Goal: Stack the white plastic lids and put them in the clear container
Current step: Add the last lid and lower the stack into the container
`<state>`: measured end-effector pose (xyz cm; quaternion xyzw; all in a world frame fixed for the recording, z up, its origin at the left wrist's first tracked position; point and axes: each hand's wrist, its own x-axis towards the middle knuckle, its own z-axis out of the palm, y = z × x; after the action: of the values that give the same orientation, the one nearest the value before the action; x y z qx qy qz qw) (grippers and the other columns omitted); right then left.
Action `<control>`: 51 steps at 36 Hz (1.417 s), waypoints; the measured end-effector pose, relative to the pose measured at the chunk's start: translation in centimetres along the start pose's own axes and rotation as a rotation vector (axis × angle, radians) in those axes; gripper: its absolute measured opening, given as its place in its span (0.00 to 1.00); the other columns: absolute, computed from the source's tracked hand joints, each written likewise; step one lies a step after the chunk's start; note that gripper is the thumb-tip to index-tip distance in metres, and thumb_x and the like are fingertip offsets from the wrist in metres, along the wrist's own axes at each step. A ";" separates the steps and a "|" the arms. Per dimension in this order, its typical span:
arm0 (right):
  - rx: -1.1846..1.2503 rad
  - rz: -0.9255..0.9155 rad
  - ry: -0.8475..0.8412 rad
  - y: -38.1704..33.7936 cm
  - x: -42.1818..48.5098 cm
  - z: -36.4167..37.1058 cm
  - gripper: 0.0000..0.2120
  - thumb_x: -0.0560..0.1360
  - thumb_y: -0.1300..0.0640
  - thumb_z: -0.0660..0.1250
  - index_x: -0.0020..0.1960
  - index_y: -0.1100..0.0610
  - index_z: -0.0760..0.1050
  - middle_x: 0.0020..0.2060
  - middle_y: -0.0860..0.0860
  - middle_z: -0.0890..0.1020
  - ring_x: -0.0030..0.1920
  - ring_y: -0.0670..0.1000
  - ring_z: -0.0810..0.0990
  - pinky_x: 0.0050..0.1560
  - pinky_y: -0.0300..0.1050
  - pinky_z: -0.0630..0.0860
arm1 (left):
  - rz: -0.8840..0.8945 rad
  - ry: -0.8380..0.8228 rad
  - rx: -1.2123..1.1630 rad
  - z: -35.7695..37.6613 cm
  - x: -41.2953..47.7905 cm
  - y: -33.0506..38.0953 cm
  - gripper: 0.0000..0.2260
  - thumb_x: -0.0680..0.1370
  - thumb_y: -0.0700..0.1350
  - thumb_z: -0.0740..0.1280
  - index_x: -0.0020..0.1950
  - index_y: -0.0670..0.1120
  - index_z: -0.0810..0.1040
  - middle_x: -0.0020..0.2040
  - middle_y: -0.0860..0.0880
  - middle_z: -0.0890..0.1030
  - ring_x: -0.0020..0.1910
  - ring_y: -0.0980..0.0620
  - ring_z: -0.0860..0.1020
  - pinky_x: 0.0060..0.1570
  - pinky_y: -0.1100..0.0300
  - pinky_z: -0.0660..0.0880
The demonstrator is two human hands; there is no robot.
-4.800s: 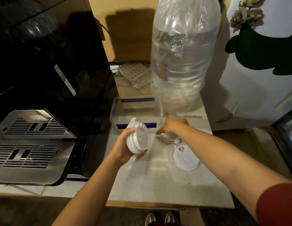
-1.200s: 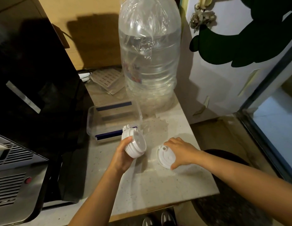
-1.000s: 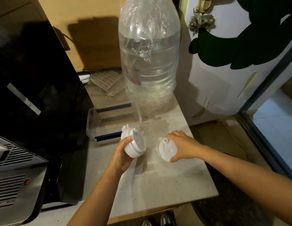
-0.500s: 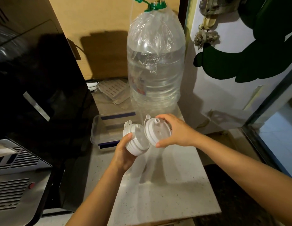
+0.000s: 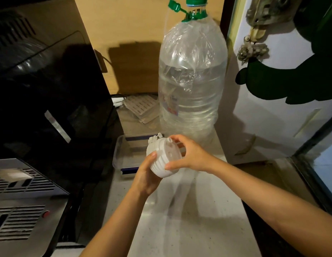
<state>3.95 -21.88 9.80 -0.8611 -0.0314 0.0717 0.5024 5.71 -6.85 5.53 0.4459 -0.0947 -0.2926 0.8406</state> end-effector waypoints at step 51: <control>-0.057 -0.133 -0.115 -0.9 5.8 0.4 0.45 0.60 0.56 0.79 0.69 0.45 0.57 0.65 0.47 0.64 0.62 0.44 0.63 0.65 0.43 0.65 | 0.009 -0.019 -0.333 -3.3 4.3 2.7 0.34 0.48 0.51 0.80 0.51 0.43 0.79 0.45 0.43 0.84 0.45 0.46 0.83 0.41 0.53 0.81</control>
<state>9.64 -20.38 9.82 -0.8655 -0.1194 0.0863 0.4788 11.69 -5.91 5.37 0.2973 -0.0549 -0.3047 0.9032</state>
